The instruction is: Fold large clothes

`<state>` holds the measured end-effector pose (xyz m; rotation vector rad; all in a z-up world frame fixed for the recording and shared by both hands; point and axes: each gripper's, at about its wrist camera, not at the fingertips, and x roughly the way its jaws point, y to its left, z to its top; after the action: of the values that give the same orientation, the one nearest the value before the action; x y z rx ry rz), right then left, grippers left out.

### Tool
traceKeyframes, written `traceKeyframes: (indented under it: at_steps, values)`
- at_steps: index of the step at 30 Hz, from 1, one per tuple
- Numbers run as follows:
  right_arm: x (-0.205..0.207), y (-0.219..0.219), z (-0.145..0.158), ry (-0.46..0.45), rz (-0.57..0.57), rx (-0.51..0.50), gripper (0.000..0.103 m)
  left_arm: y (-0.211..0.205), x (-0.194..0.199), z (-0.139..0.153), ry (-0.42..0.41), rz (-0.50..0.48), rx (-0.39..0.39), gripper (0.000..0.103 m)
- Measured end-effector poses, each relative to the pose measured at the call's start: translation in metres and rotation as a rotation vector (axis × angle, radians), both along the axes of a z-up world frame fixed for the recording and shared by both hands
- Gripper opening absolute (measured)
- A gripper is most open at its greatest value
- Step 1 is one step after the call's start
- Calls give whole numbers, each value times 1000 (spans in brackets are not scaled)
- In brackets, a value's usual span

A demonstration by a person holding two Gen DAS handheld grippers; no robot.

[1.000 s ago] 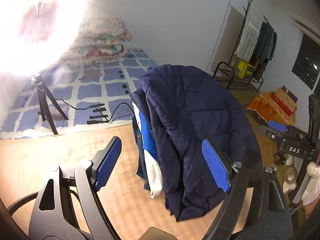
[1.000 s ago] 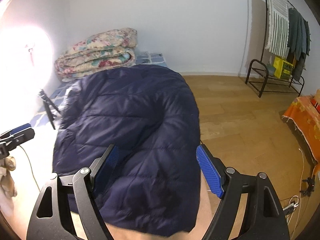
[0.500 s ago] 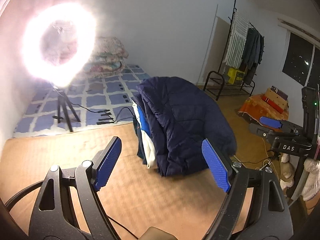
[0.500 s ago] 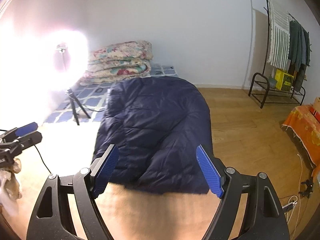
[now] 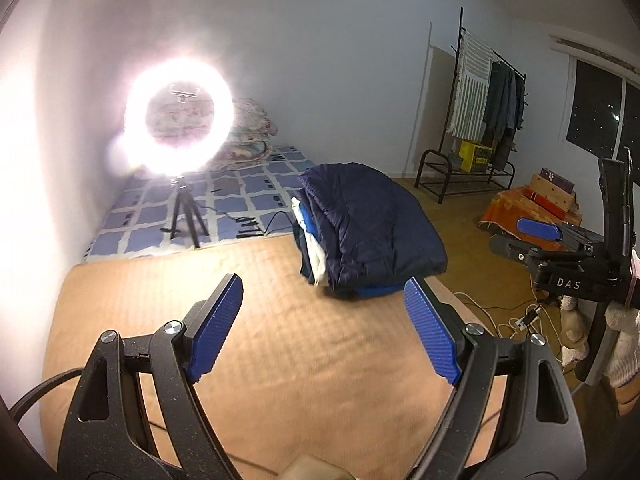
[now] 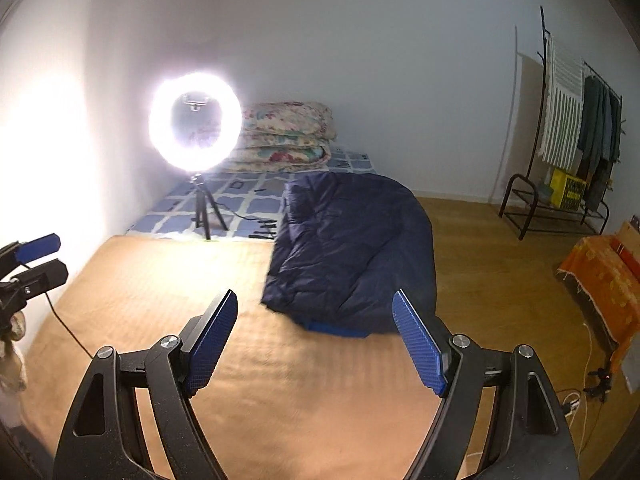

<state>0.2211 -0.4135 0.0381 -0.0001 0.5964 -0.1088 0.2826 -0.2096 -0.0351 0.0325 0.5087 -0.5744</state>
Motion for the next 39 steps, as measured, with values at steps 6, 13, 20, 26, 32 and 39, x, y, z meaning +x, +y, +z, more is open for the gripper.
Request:
traceKeyframes:
  at_steps: [6,13,20,26,32,39]
  values:
    - [-41,41,3,-22,-4,-53,80,29,-47,2,-39,44,5,85]
    - [-86,72,8,-59,9,-14,80,61,-91,2,-53,78,-21,85]
    - [-118,93,13,-110,-2,-22,81,75,-133,-4,-95,100,-19,85]
    - [-130,100,6,-141,-16,-36,85,76,-148,-5,-112,103,4,86]
    - [-132,101,-2,-143,-24,-30,85,80,-166,-5,-163,127,4,103]
    - [-137,102,-6,-150,-53,-21,88,80,-168,-9,-152,155,19,103]
